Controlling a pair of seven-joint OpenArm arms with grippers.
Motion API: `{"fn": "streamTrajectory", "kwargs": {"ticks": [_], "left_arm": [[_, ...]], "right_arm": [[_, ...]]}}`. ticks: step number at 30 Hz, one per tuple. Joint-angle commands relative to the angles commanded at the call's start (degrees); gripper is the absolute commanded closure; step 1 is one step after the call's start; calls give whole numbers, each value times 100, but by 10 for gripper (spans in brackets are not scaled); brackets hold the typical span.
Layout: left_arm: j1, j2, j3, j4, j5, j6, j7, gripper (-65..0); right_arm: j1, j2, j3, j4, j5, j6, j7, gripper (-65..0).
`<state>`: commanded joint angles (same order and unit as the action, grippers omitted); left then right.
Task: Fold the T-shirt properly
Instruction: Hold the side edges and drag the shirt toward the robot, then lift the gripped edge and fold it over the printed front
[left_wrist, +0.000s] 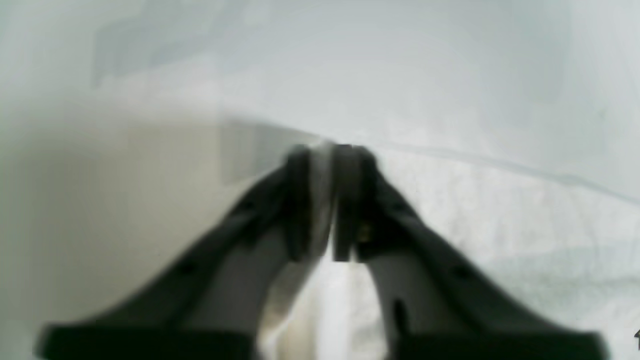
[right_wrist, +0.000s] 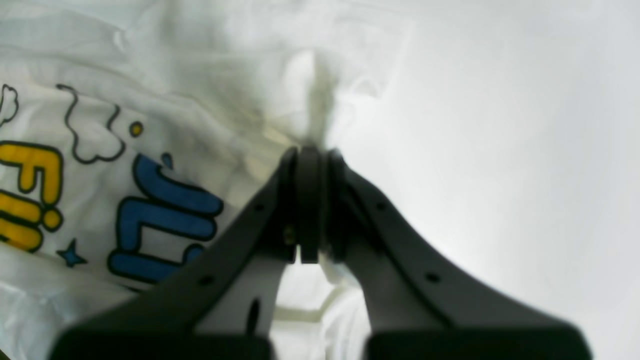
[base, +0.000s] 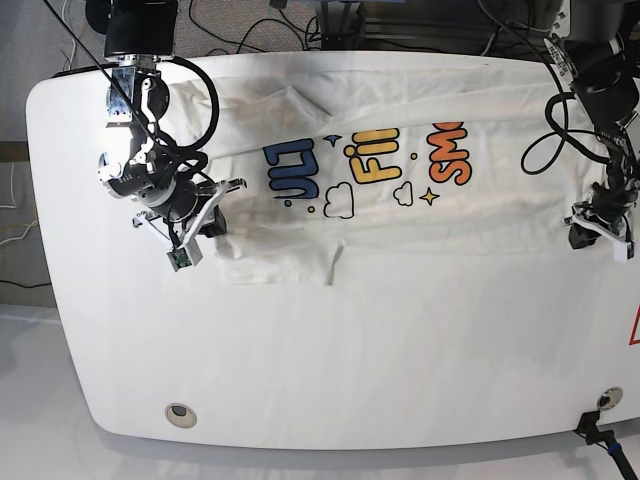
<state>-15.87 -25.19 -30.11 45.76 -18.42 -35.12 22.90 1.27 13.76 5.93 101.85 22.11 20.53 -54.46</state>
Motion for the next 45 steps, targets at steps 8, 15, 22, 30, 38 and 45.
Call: {"fn": "streamTrajectory", "kwargs": {"ticks": [8,15,22,30,38,45], "left_arm": [[0,0,-9,70,-18,9,-9,0],[193,114,-53,1178,-35,9,-9,0],[800,281,-53,2242,-35,0,-9,0],[1398,290,-53,2998,-35,0,-9,0],[1732,273,-299,3367,-44,0,-9,0],[2066,246,-308,3367,-44,-9,-9,0]], "right_arm": [[0,0,0,0,0,0,0,-20],[44,9,0,35,0,-9,18,-20],[9,-9,404,149,62,26,44,-20],[-343,18,396,607,79,35,18,-20],[-818,229,765,765,1240,35,-70,-21],[-1037,624,1196,765,2013,35,-396,-23]]}}
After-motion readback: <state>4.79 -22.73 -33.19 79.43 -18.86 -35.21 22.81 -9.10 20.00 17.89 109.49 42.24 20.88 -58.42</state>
